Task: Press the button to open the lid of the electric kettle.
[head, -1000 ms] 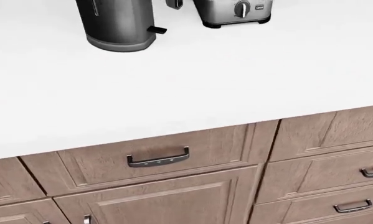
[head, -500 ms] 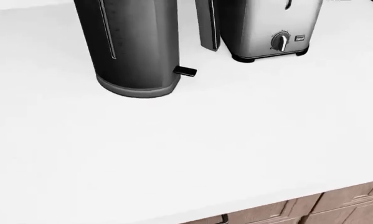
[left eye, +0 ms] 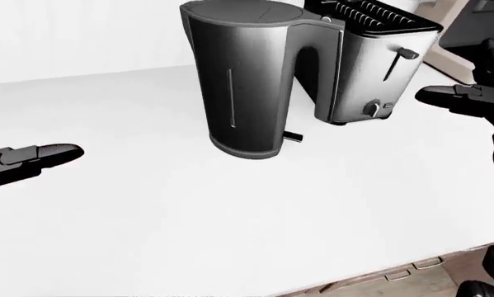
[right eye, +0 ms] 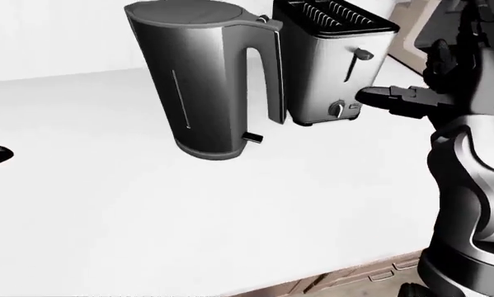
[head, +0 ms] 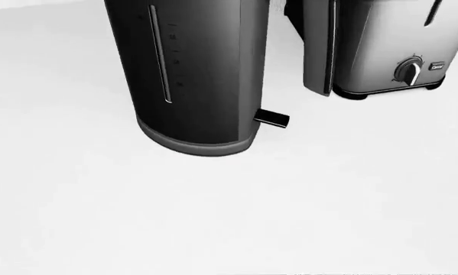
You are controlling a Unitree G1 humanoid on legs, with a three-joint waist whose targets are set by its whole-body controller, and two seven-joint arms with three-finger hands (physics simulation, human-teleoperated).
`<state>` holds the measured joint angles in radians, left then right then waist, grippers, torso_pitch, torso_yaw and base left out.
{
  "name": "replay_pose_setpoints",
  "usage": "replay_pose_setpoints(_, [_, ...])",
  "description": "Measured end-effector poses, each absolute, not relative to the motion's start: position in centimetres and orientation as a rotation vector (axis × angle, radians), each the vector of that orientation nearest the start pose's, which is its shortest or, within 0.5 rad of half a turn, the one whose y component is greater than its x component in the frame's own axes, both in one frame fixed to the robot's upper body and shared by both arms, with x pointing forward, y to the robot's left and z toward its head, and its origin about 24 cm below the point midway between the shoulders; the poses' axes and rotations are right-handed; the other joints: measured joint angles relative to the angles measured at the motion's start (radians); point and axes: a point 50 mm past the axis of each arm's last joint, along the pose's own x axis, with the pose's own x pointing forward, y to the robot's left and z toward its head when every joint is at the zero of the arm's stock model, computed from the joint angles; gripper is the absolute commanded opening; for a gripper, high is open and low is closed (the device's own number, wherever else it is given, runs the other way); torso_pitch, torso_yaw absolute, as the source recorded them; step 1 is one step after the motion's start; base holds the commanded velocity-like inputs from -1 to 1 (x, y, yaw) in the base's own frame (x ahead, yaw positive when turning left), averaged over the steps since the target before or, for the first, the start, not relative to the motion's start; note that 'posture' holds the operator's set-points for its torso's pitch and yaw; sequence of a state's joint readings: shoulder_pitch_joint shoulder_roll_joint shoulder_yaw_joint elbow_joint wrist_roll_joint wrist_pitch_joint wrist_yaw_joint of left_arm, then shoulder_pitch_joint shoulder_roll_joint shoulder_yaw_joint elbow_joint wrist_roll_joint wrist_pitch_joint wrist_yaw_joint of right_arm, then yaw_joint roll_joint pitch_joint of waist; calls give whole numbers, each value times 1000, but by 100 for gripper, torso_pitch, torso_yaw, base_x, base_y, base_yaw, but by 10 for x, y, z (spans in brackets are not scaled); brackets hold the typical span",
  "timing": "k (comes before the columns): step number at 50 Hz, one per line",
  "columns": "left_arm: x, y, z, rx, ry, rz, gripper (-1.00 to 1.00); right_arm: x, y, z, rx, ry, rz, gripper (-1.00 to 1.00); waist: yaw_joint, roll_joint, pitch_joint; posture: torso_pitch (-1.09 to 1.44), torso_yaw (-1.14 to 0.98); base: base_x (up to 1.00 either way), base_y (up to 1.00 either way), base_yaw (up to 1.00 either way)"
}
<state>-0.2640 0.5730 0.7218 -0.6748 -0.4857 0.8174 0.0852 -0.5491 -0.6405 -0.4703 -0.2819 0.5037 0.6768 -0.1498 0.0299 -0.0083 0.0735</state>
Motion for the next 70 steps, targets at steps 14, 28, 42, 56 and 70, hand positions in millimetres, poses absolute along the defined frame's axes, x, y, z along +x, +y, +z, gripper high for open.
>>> replay_pose_setpoints(14, [195,288,268,131,-446,320,100,272,-298,286,-38,-390,-337,100,-23,17,-13,0,0,0,0,0])
replay_pose_setpoints(28, [197,290,268,86,-413,331,100,274,-295,293,-63,-393,-320,100,-25,25,-60,-11,0,0,0,0])
replay_pose_setpoints(42, [194,292,271,78,-429,340,100,271,-294,300,-73,-415,-315,100,-26,26,-159,-25,0,0,0,0])
replay_pose_setpoints(56, [194,292,270,87,-429,333,100,272,-292,300,-78,-416,-313,100,-32,34,-281,-39,0,0,0,0])
replay_pose_setpoints(70, [193,292,271,93,-442,337,100,285,-277,311,-102,-436,-266,100,-25,41,-323,-40,0,0,0,0])
